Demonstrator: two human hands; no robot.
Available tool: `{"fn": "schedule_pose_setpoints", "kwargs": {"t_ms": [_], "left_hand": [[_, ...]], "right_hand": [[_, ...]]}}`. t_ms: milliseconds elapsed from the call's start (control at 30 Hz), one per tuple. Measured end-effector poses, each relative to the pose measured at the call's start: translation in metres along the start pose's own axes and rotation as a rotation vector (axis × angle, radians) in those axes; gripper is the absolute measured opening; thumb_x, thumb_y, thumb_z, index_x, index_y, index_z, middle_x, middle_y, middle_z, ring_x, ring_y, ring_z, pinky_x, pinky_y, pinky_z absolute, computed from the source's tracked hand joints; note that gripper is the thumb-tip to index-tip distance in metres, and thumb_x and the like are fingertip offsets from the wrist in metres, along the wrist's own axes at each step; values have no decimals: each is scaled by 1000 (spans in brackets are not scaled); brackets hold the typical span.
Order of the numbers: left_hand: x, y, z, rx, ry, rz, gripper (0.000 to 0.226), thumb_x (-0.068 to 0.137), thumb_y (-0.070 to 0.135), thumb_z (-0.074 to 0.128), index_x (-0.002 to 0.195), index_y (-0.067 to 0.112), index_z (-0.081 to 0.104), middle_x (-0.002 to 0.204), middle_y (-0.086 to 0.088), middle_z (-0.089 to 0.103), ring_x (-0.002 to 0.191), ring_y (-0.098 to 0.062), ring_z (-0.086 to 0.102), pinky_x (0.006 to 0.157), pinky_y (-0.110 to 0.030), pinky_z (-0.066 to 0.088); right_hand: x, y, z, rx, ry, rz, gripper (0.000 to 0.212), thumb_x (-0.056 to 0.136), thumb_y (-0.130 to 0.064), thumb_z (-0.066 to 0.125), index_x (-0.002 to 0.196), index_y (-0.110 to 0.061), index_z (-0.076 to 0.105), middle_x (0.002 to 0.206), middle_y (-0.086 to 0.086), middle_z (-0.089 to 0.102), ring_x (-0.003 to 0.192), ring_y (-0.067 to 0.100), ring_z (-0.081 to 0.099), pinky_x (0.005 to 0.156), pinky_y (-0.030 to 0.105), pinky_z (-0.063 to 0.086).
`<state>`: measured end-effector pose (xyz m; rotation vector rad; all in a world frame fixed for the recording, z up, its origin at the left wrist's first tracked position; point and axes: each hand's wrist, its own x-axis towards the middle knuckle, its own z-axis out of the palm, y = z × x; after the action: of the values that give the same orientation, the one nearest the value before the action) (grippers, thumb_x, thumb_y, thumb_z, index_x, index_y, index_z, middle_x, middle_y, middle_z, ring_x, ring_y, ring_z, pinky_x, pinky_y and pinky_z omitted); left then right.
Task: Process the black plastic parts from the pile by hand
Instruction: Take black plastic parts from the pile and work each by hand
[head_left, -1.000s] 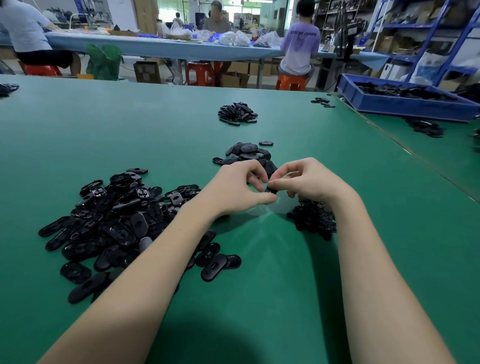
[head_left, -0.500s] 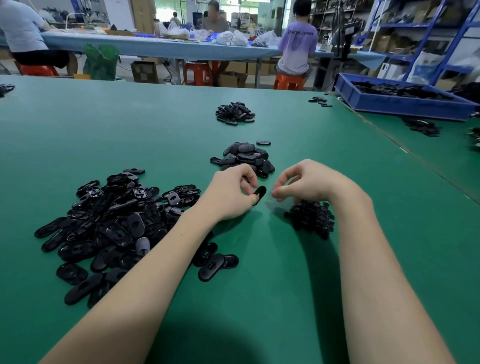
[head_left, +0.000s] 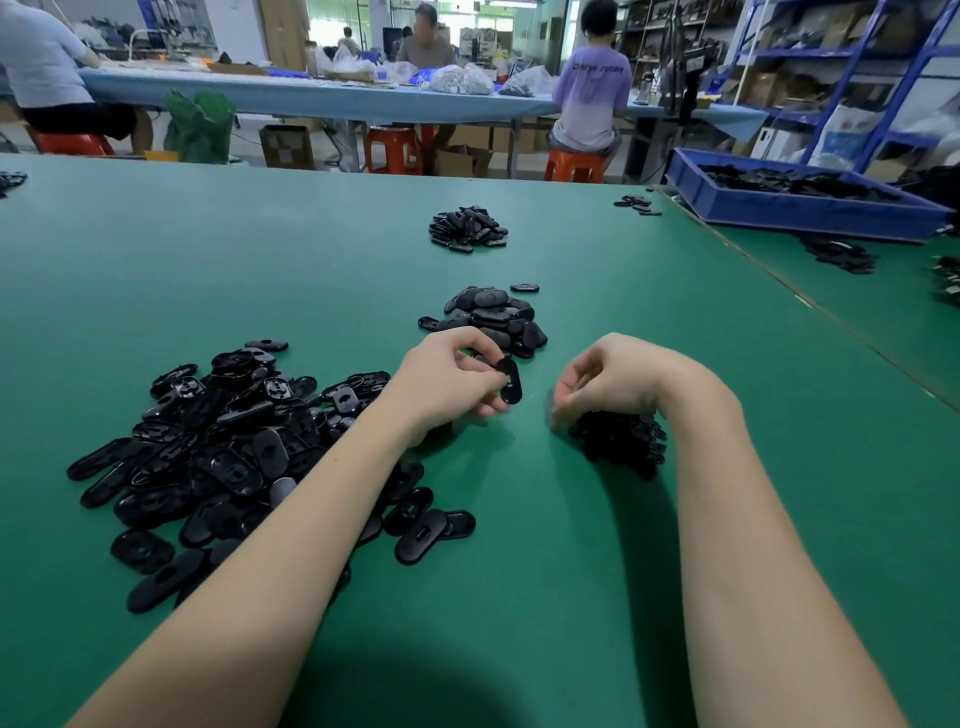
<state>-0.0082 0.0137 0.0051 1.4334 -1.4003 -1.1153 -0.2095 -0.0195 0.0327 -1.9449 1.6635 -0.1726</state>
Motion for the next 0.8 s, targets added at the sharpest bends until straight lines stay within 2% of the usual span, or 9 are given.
{"fn": "schedule_pose_setpoints", "kwargs": {"t_ms": [100, 200, 267, 433, 500, 567, 667, 800], "left_hand": [[2, 2, -1, -125, -7, -25, 9, 92, 0, 64, 96, 8, 63, 77, -11, 68, 65, -17, 73, 60, -23, 59], [4, 1, -2, -84, 21, -4, 5, 94, 10, 65, 95, 16, 65, 74, -3, 60, 64, -13, 68, 64, -29, 59], [4, 1, -2, -63, 34, 11, 5, 96, 15, 64, 93, 20, 64, 74, -1, 61, 64, -12, 68, 67, -32, 59], [2, 3, -3, -110, 7, 16, 10, 97, 13, 59, 95, 19, 66, 90, -4, 76, 72, -13, 73, 64, -24, 57], [3, 4, -4, -102, 8, 18, 14, 96, 8, 59, 93, 16, 70, 94, -5, 76, 74, -12, 74, 65, -23, 57], [3, 3, -4, -134, 9, -2, 10, 95, 8, 62, 92, 11, 72, 92, -6, 75, 73, -11, 73, 63, -21, 59], [3, 1, -3, -169, -2, -18, 1, 92, 6, 70, 92, 7, 70, 90, -11, 75, 72, -14, 71, 64, -21, 59], [4, -2, -3, -216, 9, -20, 17, 88, -5, 69, 100, 6, 63, 87, -17, 75, 70, -19, 70, 68, -24, 61]], "right_hand": [[2, -5, 1, 166, 53, -81, 13, 84, -33, 80, 83, -22, 73, 83, -5, 75, 64, 13, 54, 64, 24, 45], [0, -9, 4, 304, 9, -111, 13, 91, -34, 74, 89, -23, 68, 84, -7, 78, 55, 10, 52, 51, 19, 40], [-1, -11, 8, 362, 2, -142, 11, 92, -30, 74, 89, -22, 66, 83, -6, 79, 55, 8, 54, 47, 16, 37], [0, -12, 12, 491, 65, -166, 9, 85, -20, 80, 85, -22, 71, 75, -8, 71, 57, 6, 57, 52, 18, 39], [0, -11, 13, 505, 80, -155, 4, 86, -20, 78, 86, -21, 74, 80, -3, 74, 57, 5, 56, 55, 21, 39], [-1, -10, 14, 515, 97, -152, 2, 88, -20, 74, 88, -21, 76, 88, -2, 78, 56, 5, 54, 56, 21, 38], [-2, -11, 14, 531, 123, -154, 7, 88, -14, 72, 90, -20, 75, 81, -6, 76, 55, 7, 51, 51, 19, 36], [-2, -11, 14, 555, 140, -149, 11, 86, -11, 74, 92, -19, 73, 82, 1, 76, 54, 8, 50, 51, 21, 34]]}}
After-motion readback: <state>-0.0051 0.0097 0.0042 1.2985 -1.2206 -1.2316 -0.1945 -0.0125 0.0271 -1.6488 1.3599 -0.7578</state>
